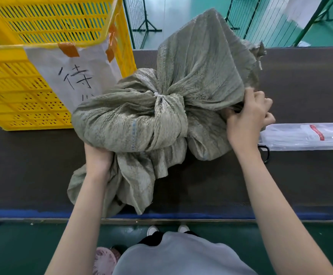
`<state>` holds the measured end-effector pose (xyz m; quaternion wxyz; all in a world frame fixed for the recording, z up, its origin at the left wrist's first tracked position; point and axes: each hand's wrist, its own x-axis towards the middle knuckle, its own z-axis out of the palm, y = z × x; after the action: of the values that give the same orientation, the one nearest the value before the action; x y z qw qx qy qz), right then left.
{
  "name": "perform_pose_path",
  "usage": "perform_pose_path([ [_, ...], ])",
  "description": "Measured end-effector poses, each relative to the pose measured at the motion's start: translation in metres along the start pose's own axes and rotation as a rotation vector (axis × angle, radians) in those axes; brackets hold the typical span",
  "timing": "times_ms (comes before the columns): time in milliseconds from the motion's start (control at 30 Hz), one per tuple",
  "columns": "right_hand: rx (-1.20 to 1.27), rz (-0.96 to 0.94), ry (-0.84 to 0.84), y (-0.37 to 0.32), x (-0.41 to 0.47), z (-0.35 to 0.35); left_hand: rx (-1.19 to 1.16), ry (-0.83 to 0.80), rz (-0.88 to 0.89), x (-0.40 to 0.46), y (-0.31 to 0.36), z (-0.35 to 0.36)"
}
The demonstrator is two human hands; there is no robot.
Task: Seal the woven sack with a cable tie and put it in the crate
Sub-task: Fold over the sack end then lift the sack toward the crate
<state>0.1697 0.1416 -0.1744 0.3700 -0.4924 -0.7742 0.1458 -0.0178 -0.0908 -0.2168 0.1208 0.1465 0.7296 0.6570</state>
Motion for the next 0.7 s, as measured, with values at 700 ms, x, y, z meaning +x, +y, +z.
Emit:
perform_pose_path([
  [700,0.448,0.159,0.075,0.003,0.017,-0.032,-0.341,0.129,0.016,-0.04,0.062,0.048],
])
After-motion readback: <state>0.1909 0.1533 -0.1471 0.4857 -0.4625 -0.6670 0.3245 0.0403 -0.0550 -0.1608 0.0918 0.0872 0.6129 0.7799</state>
